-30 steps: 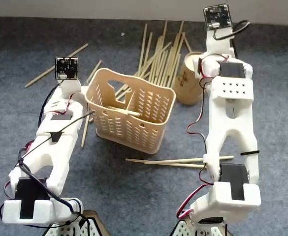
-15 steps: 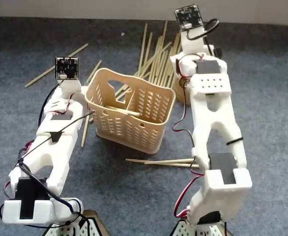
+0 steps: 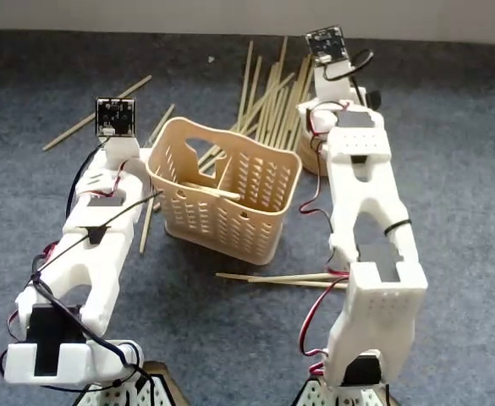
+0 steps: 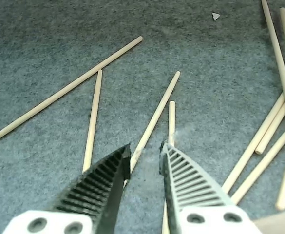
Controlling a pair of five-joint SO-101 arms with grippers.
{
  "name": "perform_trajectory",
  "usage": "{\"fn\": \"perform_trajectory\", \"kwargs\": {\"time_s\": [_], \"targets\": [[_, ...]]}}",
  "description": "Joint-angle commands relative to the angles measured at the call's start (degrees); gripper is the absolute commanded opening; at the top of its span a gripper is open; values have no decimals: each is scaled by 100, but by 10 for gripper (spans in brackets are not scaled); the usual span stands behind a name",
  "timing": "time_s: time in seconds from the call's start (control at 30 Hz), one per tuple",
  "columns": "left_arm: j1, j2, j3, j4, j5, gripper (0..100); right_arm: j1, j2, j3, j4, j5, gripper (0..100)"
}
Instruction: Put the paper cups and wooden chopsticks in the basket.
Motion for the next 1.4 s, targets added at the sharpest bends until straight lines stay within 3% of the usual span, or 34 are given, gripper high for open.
{"fn": "perform_trajectory", "kwargs": {"time_s": [0.0,0.47,1.23,1.3,1.37], "targets": [[31,-13,-242,-79,-53,119,409,-154,57,-13,9,426],[136,-13,-233,-79,-62,119,549,-1244,92,1068,53,426],[110,-4,-251,-88,-62,119,22,-1262,356,1332,378,424],[110,-4,-251,-88,-62,119,-4,-1235,391,1332,378,385],[110,-4,-251,-88,-62,119,-13,-1191,523,1323,378,267]]}}
